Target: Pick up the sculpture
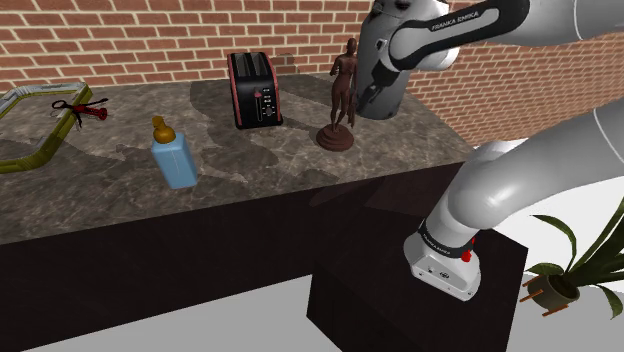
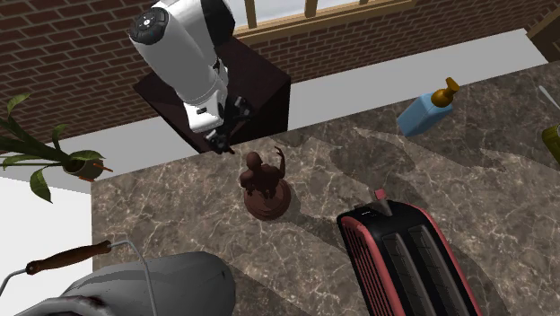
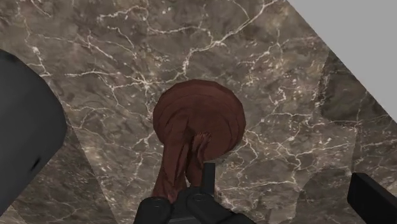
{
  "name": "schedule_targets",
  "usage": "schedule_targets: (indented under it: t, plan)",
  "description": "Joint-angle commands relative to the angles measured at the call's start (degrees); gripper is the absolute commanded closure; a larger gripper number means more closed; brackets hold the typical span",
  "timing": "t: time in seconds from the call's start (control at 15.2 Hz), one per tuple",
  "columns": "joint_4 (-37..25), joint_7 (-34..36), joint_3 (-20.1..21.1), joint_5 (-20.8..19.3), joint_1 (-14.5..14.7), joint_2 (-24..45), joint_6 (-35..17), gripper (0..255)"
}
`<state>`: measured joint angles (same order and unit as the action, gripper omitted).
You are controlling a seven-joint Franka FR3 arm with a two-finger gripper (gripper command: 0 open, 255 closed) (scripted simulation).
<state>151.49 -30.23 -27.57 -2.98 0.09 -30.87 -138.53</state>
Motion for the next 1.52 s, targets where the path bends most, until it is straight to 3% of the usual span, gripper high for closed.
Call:
schedule_targets:
  t: [0.0,0.26,0.46,0.86,0.99,1.12,1.19,1.45]
  plan:
    - [-1.4,-5.9,-4.8,2.7,2.9,4.6,-4.9,0]
    - [-6.1,-20.1,-16.0,13.3,12.5,13.4,-11.3,0]
    - [-11.4,-35.4,-27.1,28.4,23.2,21.5,-12.9,0]
    - [-12.1,-46.2,-31.4,41.5,27.9,27.8,-13.8,0]
    - [-12.5,-51.5,-32.2,48.2,29.0,31.2,-13.5,0]
    - [-12.5,-51.5,-31.9,48.2,28.6,31.2,-13.5,0]
    - [-12.5,-51.5,-31.9,48.4,28.7,31.3,-13.5,255]
    - [-12.5,-51.5,-31.9,48.2,28.6,31.2,-13.5,255]
